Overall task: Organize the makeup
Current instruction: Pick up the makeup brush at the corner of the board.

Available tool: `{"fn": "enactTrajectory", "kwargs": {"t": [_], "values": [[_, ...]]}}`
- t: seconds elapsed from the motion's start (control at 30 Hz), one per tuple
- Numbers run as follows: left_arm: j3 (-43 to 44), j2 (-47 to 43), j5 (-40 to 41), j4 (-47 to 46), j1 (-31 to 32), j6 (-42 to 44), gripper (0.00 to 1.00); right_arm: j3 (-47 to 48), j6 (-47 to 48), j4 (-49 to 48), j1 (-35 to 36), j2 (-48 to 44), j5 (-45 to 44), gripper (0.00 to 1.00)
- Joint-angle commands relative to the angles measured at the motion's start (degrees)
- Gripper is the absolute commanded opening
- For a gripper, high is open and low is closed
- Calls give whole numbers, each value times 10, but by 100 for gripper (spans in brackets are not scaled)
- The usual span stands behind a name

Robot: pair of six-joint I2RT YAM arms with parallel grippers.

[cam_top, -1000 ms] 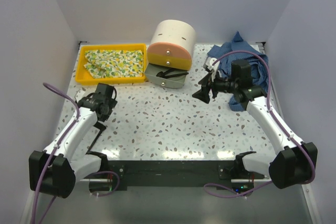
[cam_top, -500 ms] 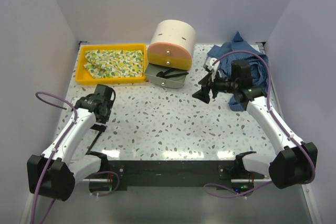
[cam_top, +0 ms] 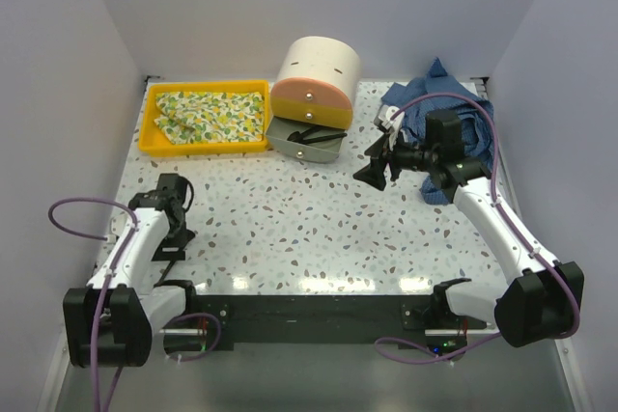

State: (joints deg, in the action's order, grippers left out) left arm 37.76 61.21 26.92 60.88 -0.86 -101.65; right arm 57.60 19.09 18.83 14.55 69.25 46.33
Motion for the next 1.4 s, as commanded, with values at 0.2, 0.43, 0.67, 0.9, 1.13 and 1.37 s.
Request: {"fn": "enactTrajectory", "kwargs": {"t": [0.2, 0.43, 0.67, 0.9, 1.13, 1.37], "values": [[-54, 57, -32, -87, -108, 73, 74, 0, -2, -13, -4, -12, 22, 75], [-66, 117, -63, -137, -156, 116, 61, 1, -1, -12, -7, -13, 24, 75], [-94, 134, -101, -213, -176, 165, 6, 1, -1, -12, -10, -11, 25, 75], [-116, 124, -154, -292, -184, 235, 0, 1, -3, -13, -11, -11, 27, 75], [-70, 139, -250, -317, -175, 355, 0, 0, -4, -14, -13, -10, 28, 75], [-32, 141, -274, -319, -58, 385, 0, 0, -4, -14, -14, -11, 26, 75]]}}
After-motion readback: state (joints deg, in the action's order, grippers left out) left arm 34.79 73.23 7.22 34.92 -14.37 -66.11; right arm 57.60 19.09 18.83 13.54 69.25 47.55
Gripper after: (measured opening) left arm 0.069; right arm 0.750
